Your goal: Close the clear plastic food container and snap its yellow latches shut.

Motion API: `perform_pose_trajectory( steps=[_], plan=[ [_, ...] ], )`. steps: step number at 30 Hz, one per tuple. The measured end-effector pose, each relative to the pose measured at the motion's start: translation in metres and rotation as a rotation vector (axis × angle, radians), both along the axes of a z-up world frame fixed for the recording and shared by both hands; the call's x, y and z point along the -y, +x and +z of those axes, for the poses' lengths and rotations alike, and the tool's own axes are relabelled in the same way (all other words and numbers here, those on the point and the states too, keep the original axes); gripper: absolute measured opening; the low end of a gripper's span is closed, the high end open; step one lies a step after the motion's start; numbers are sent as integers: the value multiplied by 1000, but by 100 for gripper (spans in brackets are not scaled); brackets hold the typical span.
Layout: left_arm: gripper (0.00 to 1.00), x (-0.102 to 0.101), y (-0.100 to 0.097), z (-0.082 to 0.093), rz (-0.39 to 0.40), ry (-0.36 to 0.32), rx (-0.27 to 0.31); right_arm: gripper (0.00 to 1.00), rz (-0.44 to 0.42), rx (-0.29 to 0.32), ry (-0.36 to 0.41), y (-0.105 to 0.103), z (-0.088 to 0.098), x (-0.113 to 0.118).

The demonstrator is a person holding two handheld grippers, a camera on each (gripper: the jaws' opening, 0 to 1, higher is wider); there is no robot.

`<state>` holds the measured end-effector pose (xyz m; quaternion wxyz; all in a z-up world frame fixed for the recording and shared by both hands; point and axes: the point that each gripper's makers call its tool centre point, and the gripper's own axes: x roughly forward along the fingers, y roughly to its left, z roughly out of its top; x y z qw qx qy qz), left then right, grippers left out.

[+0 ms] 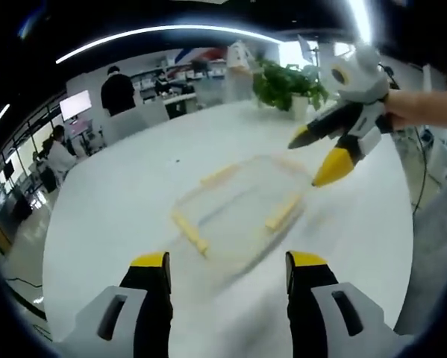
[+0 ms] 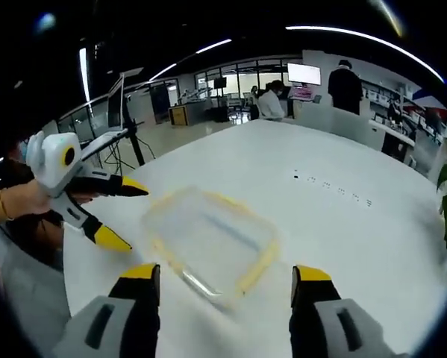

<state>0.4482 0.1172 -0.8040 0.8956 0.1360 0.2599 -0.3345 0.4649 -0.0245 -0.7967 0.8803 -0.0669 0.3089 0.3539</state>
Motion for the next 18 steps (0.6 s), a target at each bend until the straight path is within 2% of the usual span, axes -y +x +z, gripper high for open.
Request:
perform_pose_trajectory(
  steps=[5,11,14,18],
  plan=[
    [60,-7,-11,10,17,-30,21,72,-13,11,25,-9,7,-2],
    [62,-16,-21,12,48,-58,26,74,-10,27,27,-22,11,-4],
    [63,-15,-25,23,52,-95,75,76,-35,41,54,-27,15,-2],
    [65,-19,-30,33,74,-128,104,80,-74,65,93,-34,19,2]
  ],
)
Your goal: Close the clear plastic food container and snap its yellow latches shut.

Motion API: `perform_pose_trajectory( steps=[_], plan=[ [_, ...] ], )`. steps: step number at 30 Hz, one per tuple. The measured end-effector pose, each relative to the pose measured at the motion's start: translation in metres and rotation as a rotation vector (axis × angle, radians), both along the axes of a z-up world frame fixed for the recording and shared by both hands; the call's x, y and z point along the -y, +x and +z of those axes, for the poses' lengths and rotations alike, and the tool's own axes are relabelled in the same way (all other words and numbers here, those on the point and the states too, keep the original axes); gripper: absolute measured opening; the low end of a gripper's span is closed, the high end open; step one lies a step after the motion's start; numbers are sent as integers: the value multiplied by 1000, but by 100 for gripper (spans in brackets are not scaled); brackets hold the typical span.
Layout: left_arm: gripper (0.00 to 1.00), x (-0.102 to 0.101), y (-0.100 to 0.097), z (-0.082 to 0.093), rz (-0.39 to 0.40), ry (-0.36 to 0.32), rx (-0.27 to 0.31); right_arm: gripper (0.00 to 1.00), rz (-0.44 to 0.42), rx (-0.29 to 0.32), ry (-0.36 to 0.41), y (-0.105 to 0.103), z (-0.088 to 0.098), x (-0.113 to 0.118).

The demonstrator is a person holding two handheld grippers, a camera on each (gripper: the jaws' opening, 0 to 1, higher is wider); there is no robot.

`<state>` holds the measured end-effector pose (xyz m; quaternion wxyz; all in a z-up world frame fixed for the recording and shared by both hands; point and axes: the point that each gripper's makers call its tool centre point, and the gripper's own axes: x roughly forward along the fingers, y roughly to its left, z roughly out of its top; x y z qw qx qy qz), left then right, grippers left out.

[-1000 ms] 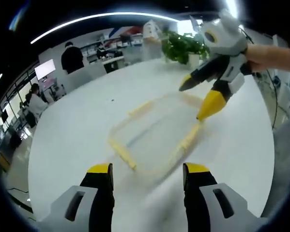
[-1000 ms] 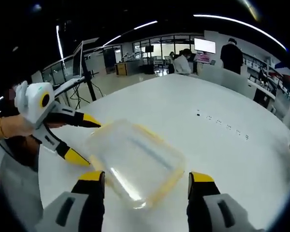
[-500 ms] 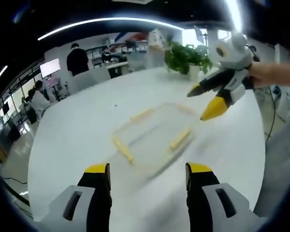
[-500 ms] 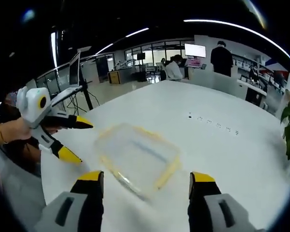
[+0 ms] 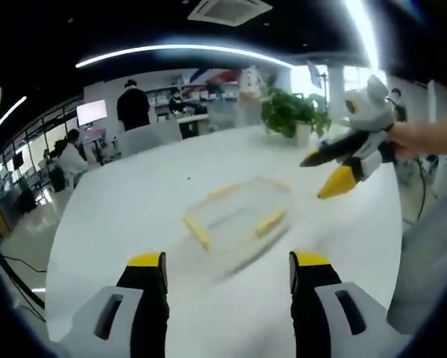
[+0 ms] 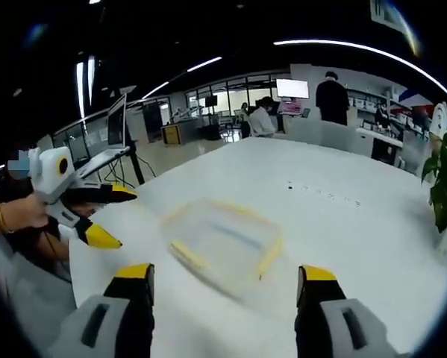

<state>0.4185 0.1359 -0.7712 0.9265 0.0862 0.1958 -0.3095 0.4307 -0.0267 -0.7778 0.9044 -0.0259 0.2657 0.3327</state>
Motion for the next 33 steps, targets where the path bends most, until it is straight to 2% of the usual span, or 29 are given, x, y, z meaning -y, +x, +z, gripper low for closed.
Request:
perform_pose_trajectory(
  steps=[7,16,21,26,33],
  plan=[
    [73,-3,-16,13,22,-79,6,86,-21,17,30,-16,4,4],
    [72,-14,-36,24,65,-140,12,85,-36,21,54,-41,5,6],
    [73,-20,-51,26,76,-149,15,85,-46,24,74,-58,7,6],
    [74,-25,-64,29,95,-188,2,84,-52,20,77,-74,9,7],
    [73,-32,-75,30,98,-175,-18,84,-85,11,94,-89,15,12]
  ],
)
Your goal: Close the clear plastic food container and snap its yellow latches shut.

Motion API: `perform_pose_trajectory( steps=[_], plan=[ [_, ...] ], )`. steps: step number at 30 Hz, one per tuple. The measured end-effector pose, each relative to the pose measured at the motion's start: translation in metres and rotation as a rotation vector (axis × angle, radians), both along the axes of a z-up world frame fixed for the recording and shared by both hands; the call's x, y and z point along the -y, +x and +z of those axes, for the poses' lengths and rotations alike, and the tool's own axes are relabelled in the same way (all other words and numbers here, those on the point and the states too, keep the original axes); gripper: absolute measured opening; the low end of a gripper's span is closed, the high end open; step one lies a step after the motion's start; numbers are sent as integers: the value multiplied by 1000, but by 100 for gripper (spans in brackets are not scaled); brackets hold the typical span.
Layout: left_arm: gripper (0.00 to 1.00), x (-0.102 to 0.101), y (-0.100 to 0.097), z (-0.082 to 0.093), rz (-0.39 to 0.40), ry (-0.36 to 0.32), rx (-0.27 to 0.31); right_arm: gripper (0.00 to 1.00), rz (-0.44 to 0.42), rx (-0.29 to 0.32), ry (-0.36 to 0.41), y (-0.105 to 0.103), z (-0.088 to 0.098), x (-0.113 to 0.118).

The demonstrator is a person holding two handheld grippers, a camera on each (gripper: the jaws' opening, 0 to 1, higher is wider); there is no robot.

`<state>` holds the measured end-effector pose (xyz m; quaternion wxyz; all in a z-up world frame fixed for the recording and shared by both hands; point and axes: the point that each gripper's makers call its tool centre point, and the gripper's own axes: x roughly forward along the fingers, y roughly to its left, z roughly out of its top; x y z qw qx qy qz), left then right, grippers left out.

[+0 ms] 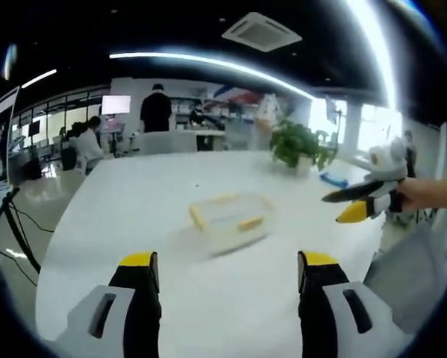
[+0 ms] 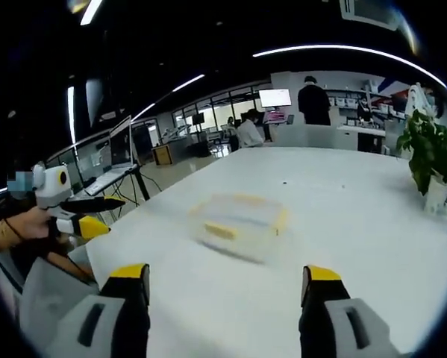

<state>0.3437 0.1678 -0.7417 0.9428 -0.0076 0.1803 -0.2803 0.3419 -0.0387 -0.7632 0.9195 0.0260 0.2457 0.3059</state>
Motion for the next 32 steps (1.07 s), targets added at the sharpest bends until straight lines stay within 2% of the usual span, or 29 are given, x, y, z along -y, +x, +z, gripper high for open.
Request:
perform_pose_trajectory(
  steps=[7,16,21,32],
  plan=[
    [72,-1,-6,11,-25,21,11,83,-34,-3,8,-11,6,4],
    [72,-1,-11,10,-14,16,12,83,-51,-12,-20,-28,6,11],
    [72,-9,-13,14,29,-4,15,83,-55,-2,-24,-30,8,14],
    [72,-19,-16,17,64,5,28,82,-38,18,-4,-27,13,7]
  ],
)
